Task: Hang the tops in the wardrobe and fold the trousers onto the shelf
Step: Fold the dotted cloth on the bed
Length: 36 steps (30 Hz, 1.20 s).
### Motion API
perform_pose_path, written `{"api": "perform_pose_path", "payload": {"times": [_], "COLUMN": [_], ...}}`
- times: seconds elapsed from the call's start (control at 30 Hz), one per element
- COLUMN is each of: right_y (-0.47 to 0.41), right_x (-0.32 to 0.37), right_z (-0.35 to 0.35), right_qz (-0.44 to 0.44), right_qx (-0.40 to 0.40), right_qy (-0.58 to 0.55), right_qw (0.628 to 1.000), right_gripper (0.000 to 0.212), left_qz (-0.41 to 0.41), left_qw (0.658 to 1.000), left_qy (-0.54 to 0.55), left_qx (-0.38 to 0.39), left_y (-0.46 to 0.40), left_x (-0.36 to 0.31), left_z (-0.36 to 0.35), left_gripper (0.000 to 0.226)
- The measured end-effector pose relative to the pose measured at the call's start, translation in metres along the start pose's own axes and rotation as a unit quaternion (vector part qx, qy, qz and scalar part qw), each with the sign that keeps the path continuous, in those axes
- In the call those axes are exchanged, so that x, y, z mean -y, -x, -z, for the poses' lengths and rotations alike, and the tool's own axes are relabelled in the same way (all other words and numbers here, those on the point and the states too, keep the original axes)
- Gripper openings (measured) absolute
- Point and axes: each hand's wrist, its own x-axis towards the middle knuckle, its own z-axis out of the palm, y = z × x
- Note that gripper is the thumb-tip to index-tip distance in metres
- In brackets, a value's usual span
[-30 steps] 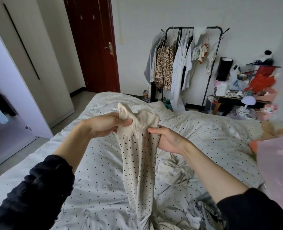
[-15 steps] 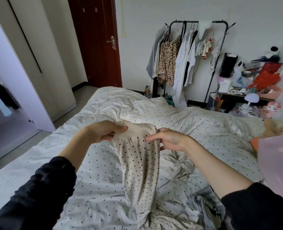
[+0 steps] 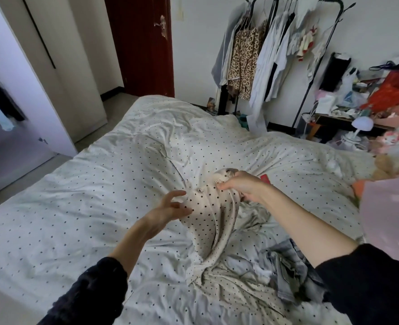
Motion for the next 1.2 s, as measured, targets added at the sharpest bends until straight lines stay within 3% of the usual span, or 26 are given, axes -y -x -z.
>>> {"api": "perform_pose_path", "payload": {"times": [0.1, 0.37, 0.47, 0.57, 0.73, 0.8, 0.87, 1.0, 1.1, 1.2], "right_y": [-0.01, -0.066, -0.101, -0.154, -0.238, -0.284, -0.304, -0.304, -0.277, -0.25], "right_x": [-0.019, -0.009, 0.014, 0.047, 0.117, 0.13, 0.11, 0.026, -0.04, -0.105], "right_z": [-0.016, -0.092, -0.126, -0.173, -0.244, -0.275, -0.291, -0.304, -0.298, -0.286], "right_qz": [-0.013, 0.02, 0.034, 0.061, 0.117, 0.102, 0.072, -0.007, -0.089, -0.163], "right_qx": [0.05, 0.123, 0.151, 0.16, 0.104, 0.104, 0.103, 0.092, 0.078, 0.066], "right_qy": [0.03, 0.057, 0.046, 0.061, 0.046, 0.06, 0.144, 0.222, 0.208, 0.193], "right_qw": [0.998, 0.991, 0.987, 0.983, 0.986, 0.987, 0.981, 0.971, 0.971, 0.965], "right_gripper": [0.038, 0.045, 0.046, 0.043, 0.04, 0.06, 0.073, 0.067, 0.061, 0.058], "left_qz": [-0.008, 0.018, -0.039, -0.087, -0.121, -0.08, -0.004, 0.151, 0.191, 0.213], "left_qw": [1.0, 0.992, 0.984, 0.954, 0.917, 0.914, 0.921, 0.935, 0.937, 0.934], "left_qy": [0.019, 0.119, 0.127, 0.129, 0.101, 0.09, 0.074, 0.039, 0.022, -0.065], "left_qx": [-0.009, -0.03, -0.122, -0.257, -0.367, -0.388, -0.383, -0.319, -0.291, -0.279], "left_y": [0.008, 0.024, 0.023, 0.006, -0.04, -0.067, -0.081, -0.097, -0.099, -0.105], "left_x": [0.022, 0.056, 0.067, 0.071, 0.062, 0.073, 0.095, 0.16, 0.198, 0.22], "left_z": [0.005, 0.05, 0.081, 0.137, 0.246, 0.299, 0.322, 0.32, 0.299, 0.274], "left_gripper": [0.056, 0.07, 0.074, 0.074, 0.078, 0.08, 0.084, 0.077, 0.067, 0.054]}}
